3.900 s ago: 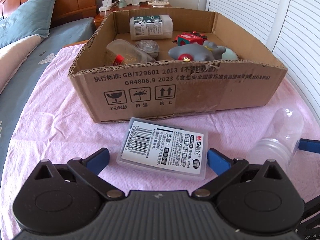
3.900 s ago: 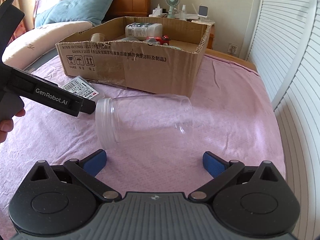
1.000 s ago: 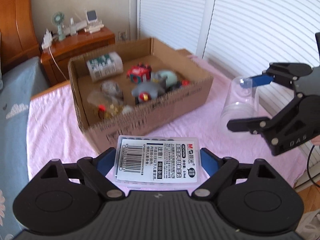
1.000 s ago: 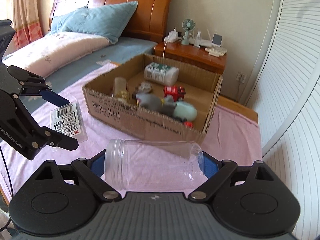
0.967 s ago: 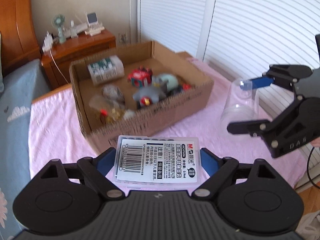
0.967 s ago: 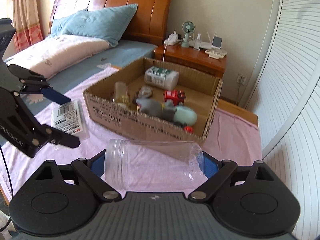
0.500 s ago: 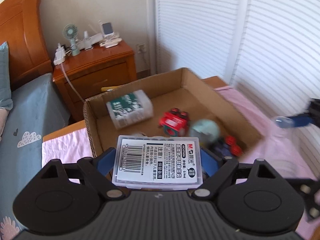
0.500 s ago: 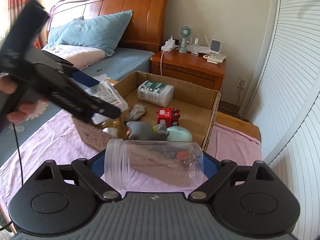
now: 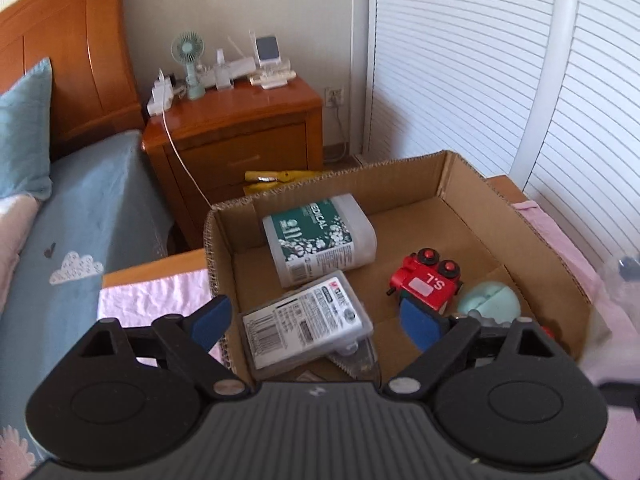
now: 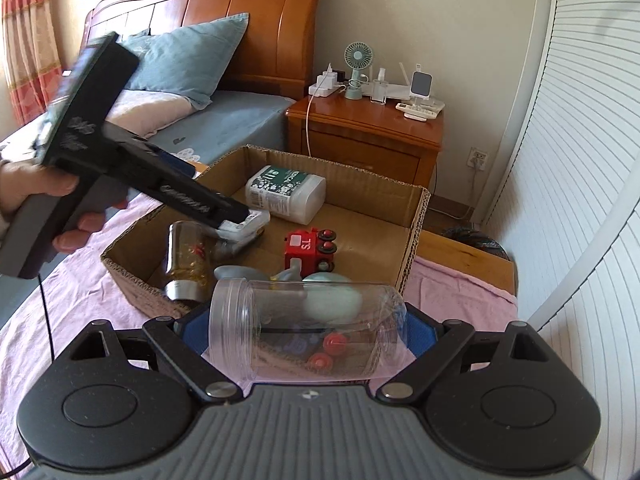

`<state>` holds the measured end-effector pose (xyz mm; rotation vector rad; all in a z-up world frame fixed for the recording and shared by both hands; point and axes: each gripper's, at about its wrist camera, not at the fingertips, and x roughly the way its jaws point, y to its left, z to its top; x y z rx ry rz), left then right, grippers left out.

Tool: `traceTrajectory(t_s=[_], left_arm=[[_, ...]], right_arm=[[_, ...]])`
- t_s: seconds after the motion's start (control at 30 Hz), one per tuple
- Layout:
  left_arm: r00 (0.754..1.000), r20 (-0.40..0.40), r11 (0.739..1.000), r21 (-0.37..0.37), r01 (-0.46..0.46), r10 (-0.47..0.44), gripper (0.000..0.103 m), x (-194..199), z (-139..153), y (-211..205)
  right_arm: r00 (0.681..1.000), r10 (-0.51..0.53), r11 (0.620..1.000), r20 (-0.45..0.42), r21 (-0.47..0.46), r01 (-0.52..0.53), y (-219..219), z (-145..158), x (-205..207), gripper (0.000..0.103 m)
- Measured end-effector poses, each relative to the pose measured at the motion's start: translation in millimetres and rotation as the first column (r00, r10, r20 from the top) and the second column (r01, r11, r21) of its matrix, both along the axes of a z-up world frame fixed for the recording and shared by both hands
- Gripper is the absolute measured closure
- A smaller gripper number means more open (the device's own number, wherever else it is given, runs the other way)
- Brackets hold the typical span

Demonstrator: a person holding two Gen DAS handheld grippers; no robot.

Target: Organize rigid objects

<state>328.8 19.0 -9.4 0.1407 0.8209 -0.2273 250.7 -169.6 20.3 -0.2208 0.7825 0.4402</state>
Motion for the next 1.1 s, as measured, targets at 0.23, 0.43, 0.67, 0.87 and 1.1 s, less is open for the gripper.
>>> traceTrajectory(t_s=[0.23, 0.43, 0.67, 0.87, 1.1], left_arm=[[1.0, 0.015, 1.0, 0.009, 0.014, -0.014, 0.008, -35, 18, 8], [1.0, 0.028, 1.0, 0.003, 0.0, 0.0, 0.008, -70, 29, 18], [0.996, 0.083, 0.999, -0.043, 0.022, -0.018, 0.007, -104, 41, 22], [0.994, 0.107, 0.999, -0.026, 0.033, -0.03, 0.007, -118, 40, 19], [0.995, 0.098, 1.0, -0.017, 0.024, -0.022, 0.007, -120, 34, 22]], right_arm=[[1.0, -0.005, 1.0, -0.006, -0.008, 0.005, 12, 5, 29, 0.008], [0.998, -0.028, 1.0, -0.05, -0.014, 0.028, 25, 3, 70, 0.008], [0.99, -0.088, 0.994, -0.111, -0.079, 0.079, 42, -16, 121, 0.008], [0.981, -0.138, 0.987, -0.135, -0.101, 0.125, 48, -26, 147, 0.008], [0.977, -0.165, 0.984, -0.134, -0.096, 0.153, 50, -28, 153, 0.0]])
